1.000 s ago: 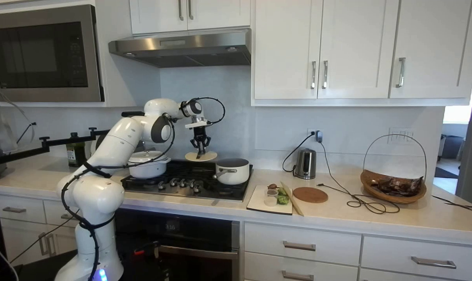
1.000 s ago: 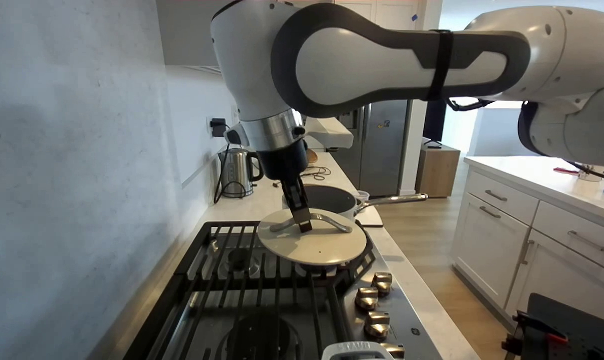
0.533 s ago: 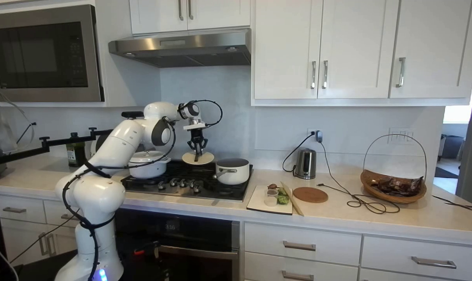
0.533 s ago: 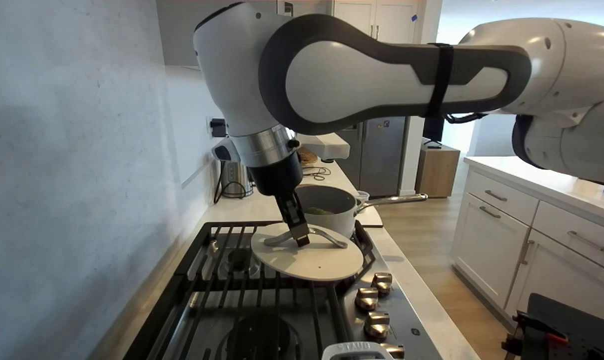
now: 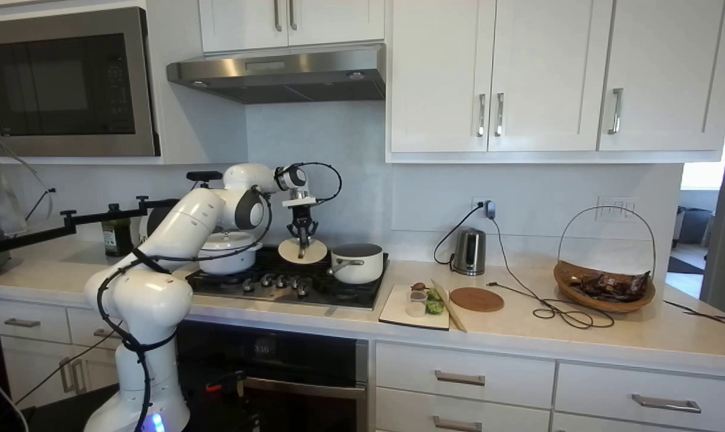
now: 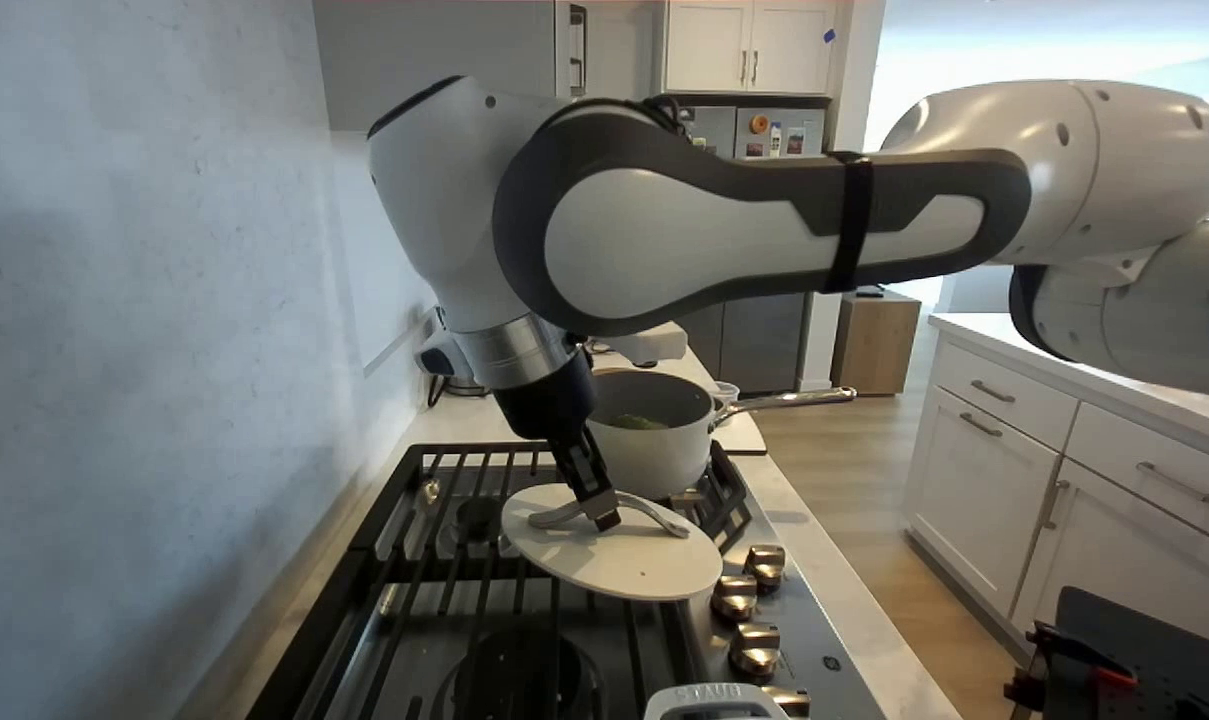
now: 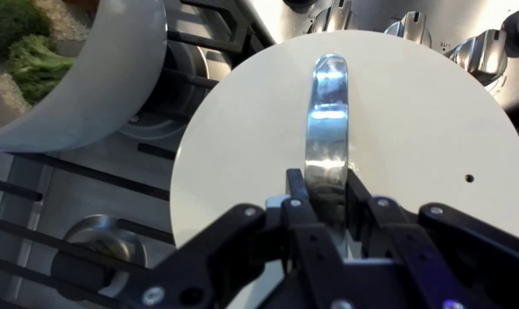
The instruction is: Take the lid off the pot on the right of the stove
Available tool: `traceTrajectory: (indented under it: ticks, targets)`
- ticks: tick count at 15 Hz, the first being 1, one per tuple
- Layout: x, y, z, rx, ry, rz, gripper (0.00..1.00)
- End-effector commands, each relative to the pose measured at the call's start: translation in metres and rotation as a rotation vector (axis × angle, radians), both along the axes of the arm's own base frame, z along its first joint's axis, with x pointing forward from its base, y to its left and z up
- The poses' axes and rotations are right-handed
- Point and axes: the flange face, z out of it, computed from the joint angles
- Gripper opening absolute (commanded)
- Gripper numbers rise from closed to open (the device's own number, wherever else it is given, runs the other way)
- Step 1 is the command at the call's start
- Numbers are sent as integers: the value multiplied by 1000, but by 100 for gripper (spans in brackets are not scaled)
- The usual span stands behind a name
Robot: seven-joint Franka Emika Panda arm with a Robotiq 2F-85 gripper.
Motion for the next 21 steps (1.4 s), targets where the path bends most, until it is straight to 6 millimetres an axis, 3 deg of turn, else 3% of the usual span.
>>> traceTrajectory:
  ticks: [1,8,21]
  targets:
    - [-6,3,2,-57,3,32,6]
    - [-11,9,-13,-239,-84,61,6]
    - [-16,17,-42,-326,-47,126,6]
